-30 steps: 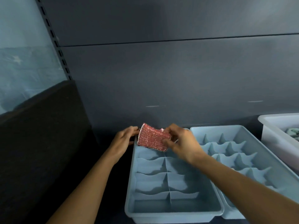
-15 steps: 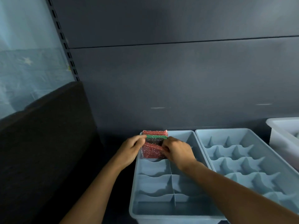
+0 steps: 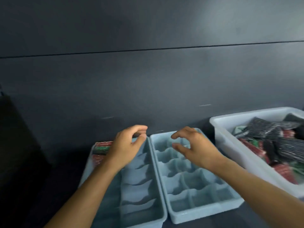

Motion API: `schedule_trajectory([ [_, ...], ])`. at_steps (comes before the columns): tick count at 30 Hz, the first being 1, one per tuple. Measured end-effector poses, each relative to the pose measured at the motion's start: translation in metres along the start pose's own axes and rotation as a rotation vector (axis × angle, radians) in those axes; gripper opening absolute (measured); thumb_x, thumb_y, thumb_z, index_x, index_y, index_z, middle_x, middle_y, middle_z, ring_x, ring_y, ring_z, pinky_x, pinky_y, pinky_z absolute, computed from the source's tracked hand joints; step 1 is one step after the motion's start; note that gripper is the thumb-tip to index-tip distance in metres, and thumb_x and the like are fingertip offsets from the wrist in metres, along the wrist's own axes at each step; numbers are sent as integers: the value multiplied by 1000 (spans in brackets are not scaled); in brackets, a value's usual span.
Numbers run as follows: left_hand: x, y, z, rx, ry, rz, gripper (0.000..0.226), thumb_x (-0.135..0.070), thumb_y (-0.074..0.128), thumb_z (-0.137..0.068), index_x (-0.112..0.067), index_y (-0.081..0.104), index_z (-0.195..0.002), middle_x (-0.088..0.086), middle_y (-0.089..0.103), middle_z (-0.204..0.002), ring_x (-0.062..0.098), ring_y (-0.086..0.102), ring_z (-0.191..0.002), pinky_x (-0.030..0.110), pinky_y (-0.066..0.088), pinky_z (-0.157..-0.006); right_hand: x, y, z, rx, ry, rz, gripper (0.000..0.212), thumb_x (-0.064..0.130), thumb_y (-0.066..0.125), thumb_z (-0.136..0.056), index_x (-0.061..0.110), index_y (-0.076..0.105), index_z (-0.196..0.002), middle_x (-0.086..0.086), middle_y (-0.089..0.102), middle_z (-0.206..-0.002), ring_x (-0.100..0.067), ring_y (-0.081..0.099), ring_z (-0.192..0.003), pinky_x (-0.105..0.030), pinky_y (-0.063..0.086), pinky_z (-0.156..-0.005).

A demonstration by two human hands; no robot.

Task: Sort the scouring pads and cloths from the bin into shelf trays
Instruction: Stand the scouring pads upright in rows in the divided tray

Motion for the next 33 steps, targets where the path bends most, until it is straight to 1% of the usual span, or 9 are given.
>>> schedule_trajectory([
  [2, -42, 46, -16, 80, 74, 69, 33, -29, 57, -86, -15, 69, -114, -11, 72, -99, -3, 66, -98, 21, 49, -94, -40, -39, 10, -62, 60, 6, 20, 28, 68, -86, 22, 68, -105, 8, 59, -101, -17, 58, -92, -31, 46, -88],
  [5, -92, 115, -34, 188, 147, 105, 25, -26, 60, -91, -20, 69, -114, -13, 72, -98, -2, 65, -98, 22, 49, -93, -106, -93, 24, -130, 168, 73, 20, 22, 68, -86, 19, 70, -106, 1, 65, -105, -21, 59, -100, -29, 43, -90],
  [10, -159, 214, -61, 307, 207, 90, 27, -20, 60, -93, -19, 67, -119, -6, 73, -108, 5, 65, -103, 24, 48, -94, -216, -149, 51, -10, 426, 246, 31, 31, 66, -80, 20, 64, -110, -5, 65, -111, -29, 58, -108, -43, 49, -89],
  [15, -177, 294, -91, 426, 204, -257, 43, -30, 59, -94, -20, 52, -136, 3, 60, -133, 24, 55, -123, 37, 44, -102, -275, -155, 81, 292, 628, 414, 58, 49, 58, -77, 24, 49, -129, -5, 52, -135, -32, 43, -127, -49, 38, -104],
  [20, -172, 329, -102, 469, 223, -685, 40, -29, 56, -93, -19, 49, -132, 6, 60, -131, 29, 54, -119, 37, 34, -98, -284, -152, 95, 424, 674, 367, 41, 31, 52, -88, 13, 47, -124, -16, 45, -132, -32, 39, -128, -42, 42, -98],
  [24, -168, 331, -107, 435, 190, -703, 36, -21, 53, -95, -26, 52, -131, 4, 61, -130, 27, 55, -120, 37, 33, -99, -276, -156, 86, 336, 569, 346, 36, 12, 56, -80, 12, 54, -116, -10, 57, -120, -29, 52, -115, -37, 45, -91],
  [27, -183, 309, -107, 284, 228, -615, 41, -17, 46, -96, -26, 44, -136, 5, 65, -122, 28, 60, -111, 38, 35, -96, -267, -163, 79, 242, 511, 355, 17, 2, 56, -74, 8, 64, -88, -9, 66, -88, -27, 62, -85, -39, 53, -75],
  [29, -187, 283, -105, 177, 196, -390, 48, -14, 45, -96, -30, 40, -140, 6, 67, -110, 28, 62, -98, 38, 39, -92, -257, -172, 74, 178, 500, 383, 5, 0, 56, -74, 3, 61, -74, -11, 61, -74, -26, 59, -73, -35, 47, -62],
  [33, -162, 218, -95, 46, 38, 260, 41, -8, 50, -89, -30, 57, -122, 8, 61, -77, 16, 48, -60, 31, 44, -66, -213, -200, 57, -44, 426, 393, 9, 5, 55, -82, -4, 57, -83, -18, 58, -74, -29, 54, -70, -39, 44, -63],
])
Point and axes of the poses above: each hand's wrist, its own z-axis away from the middle knuckle, its own y-axis out of the palm, x = y × z, the point moved 10 cm from there along -z, towards the middle knuckle
